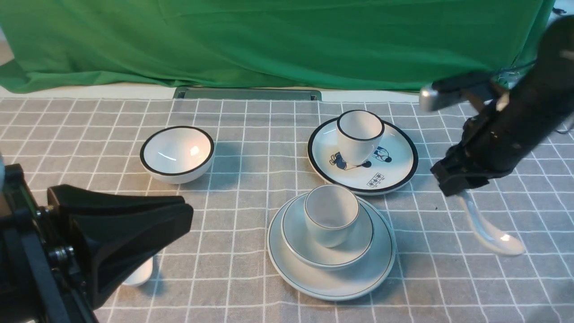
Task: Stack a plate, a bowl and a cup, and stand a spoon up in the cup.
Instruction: Use the right arm to put the blue soup spoon into the blue teacup in the middle
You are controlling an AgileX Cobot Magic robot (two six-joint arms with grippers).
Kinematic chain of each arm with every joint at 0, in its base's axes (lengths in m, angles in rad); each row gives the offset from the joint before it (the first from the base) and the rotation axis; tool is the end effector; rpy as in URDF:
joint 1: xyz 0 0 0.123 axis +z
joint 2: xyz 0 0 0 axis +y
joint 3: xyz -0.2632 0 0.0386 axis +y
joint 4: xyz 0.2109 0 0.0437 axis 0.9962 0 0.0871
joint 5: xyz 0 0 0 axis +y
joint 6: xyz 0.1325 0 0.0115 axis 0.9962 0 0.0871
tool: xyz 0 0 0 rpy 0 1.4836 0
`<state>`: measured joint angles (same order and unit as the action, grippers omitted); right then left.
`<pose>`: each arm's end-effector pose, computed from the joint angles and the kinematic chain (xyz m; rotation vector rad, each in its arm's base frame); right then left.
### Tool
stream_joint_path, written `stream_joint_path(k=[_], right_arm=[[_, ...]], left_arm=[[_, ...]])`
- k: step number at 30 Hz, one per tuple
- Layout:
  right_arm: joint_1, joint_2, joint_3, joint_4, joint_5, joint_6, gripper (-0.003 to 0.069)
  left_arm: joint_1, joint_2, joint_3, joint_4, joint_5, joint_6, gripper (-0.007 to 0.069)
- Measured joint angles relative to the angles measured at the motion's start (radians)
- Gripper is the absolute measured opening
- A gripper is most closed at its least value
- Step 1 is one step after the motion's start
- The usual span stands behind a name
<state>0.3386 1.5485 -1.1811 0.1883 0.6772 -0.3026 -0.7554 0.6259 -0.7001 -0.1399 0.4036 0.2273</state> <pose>0.2987 0.1217 0.2446 -0.6631 2.4356 0.2222 0.1009 -0.1050 0.3362 0.7975 1.6574 -0.5139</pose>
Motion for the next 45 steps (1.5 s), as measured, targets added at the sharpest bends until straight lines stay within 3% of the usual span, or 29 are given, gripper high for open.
stream_joint_path(k=[4, 7, 11, 16, 23, 29, 40, 42, 45], right_arm=[[0.231, -0.241, 0.306, 0.095, -0.649, 0.002, 0.018], [0.359, -0.267, 0.427, 0.105, -0.99, 0.017, 0.018], [0.479, -0.207, 0.497, 0.108, -1.382, 0.028, 0.018], [0.492, -0.062, 0.5, 0.108, -1.658, 0.032, 0.018], [0.449, 0.09, 0.478, 0.037, -1.729, 0.072, 0.018], [0.378, 0.162, 0.465, -0.013, -1.751, 0.199, 0.018], [0.373, 0.256, 0.464, -0.055, -1.754, 0.234, 0.018], [0.373, 0.271, 0.464, -0.057, -1.754, 0.234, 0.0195], [0.373, 0.281, 0.464, -0.057, -1.755, 0.234, 0.0296]], left_arm=[[0.0, 0.0, 0.0, 0.001, -0.001, 0.001, 0.001], [0.0, 0.0, 0.0, 0.002, -0.001, 0.001, 0.001], [0.0, 0.0, 0.0, 0.004, -0.001, 0.002, 0.001], [0.0, 0.0, 0.0, 0.004, -0.001, 0.003, 0.001], [0.0, 0.0, 0.0, 0.004, -0.001, 0.004, 0.001], [0.0, 0.0, 0.0, 0.004, -0.001, 0.008, 0.001], [0.0, 0.0, 0.0, 0.004, -0.001, 0.008, 0.0011], [0.0, 0.0, 0.0, 0.004, -0.001, 0.008, 0.0011], [0.0, 0.0, 0.0, 0.006, -0.001, 0.008, 0.0011]])
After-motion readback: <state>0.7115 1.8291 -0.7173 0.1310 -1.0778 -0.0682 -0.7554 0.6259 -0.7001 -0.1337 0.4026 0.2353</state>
